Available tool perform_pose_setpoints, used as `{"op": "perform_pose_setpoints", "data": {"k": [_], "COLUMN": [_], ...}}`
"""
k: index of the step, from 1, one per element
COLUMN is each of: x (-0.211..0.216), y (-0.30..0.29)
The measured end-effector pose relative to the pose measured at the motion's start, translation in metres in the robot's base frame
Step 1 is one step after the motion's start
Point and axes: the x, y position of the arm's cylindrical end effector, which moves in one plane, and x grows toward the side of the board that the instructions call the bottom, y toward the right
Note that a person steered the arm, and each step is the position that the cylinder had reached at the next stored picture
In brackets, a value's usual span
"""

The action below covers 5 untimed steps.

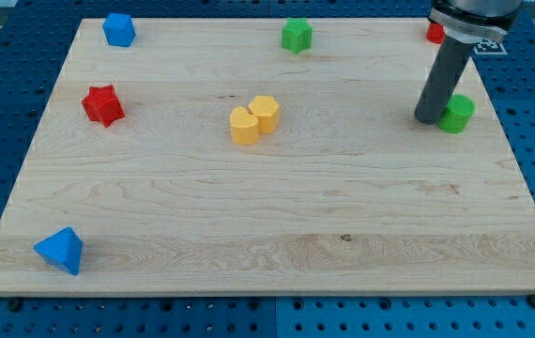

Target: Push the yellow hexagon to the bottom center of the board

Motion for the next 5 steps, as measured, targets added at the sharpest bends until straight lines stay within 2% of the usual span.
{"op": "perform_pose_setpoints", "data": {"k": [2, 4, 5], "x": [0.0, 0.0, 0.0], "y": [0.015, -0.043, -0.045]}}
